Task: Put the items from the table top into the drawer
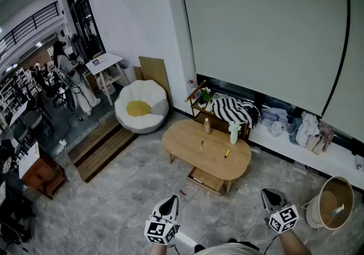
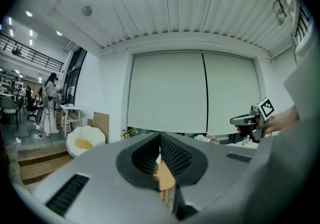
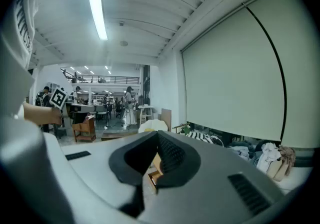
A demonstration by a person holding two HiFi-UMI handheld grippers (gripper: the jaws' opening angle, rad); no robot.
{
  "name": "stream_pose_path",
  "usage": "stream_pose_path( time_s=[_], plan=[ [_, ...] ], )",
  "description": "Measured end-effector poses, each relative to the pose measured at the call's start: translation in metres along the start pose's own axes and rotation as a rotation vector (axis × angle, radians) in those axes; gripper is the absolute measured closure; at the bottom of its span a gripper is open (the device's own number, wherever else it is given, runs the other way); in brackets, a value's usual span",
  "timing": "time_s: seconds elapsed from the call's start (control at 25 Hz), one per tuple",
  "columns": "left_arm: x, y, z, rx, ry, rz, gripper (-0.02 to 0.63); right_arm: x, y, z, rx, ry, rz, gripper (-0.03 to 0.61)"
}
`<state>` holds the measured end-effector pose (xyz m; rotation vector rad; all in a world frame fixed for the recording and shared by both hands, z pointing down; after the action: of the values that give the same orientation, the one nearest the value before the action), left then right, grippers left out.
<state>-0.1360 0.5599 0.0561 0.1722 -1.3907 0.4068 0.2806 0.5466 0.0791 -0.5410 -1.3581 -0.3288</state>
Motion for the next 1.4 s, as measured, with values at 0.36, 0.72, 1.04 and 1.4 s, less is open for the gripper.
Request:
stream_pose_path(
  time_s=[0.36, 0.72, 1.04, 1.4],
  plan=[
    [0.011, 0.000, 0.001, 0.017, -0.002, 0.000, 0.594, -0.002, 0.001, 0.002, -0.002, 0.002, -0.005, 0.558],
    [0.013, 0.009, 0.007, 0.017, -0.001, -0.005, 0.594, -0.002, 0.000, 0.009, 0.007, -0.024, -0.007, 0.558],
    [0.018, 0.028, 0.027, 0.019, -0.009, 0.016, 0.594, -0.001, -0.008, 0.034, 0.006, -0.026, 0.001, 0.558],
    [0.025, 0.056, 0.065, 0.040, 0.015, 0.023, 0.594, 0.001, -0.021, 0.080, 0.025, -0.031, 0.013, 0.558]
  ],
)
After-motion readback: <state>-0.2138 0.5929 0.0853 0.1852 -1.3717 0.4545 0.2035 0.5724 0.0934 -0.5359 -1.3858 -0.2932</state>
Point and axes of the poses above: the fingertips, and each gripper's own axes: y backward along the fingers, z to its left, x out of its underside, the point moved 8 cm from there along y, backward along the fingers, and after that the axes turned 8 degrees about y, right-handed, at the moved point
